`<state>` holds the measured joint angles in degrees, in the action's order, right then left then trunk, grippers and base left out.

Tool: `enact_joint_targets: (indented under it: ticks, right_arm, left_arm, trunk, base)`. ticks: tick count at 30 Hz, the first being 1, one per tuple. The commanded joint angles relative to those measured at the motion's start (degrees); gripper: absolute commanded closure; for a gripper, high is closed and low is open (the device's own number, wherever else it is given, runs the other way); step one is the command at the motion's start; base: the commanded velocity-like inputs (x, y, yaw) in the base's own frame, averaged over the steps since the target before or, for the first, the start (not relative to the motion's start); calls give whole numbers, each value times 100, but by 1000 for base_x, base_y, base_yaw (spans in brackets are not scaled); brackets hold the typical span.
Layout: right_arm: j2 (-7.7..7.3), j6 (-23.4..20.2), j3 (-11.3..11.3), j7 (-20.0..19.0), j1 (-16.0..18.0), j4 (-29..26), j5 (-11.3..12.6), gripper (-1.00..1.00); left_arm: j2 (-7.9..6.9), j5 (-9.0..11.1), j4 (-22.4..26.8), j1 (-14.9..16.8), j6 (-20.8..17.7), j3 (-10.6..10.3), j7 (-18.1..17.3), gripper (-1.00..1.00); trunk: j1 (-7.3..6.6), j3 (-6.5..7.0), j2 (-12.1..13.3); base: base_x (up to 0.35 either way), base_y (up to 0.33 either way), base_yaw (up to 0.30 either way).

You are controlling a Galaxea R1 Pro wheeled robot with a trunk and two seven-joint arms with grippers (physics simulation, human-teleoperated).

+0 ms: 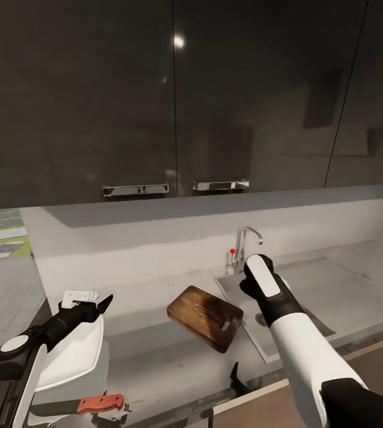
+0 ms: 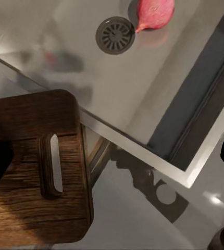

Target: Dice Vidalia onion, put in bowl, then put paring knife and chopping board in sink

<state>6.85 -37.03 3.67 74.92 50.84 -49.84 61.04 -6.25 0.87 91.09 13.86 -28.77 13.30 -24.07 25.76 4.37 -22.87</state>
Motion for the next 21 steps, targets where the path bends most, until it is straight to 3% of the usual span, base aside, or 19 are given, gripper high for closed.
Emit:
enact_joint_targets:
  ticks: [1, 21]
  right_arm:
    - [3, -57, 12, 41, 3, 23, 31, -100]
    - [53, -34, 131, 46, 4, 223, 39, -100]
  left_arm:
    - [1, 9, 5, 3, -41, 6, -27, -100]
    - [1, 9, 5, 3, -41, -11, -27, -100]
  trunk:
    - [2, -3, -5]
    - [2, -3, -5]
  base:
    - [0, 0, 0]
    - [0, 0, 0]
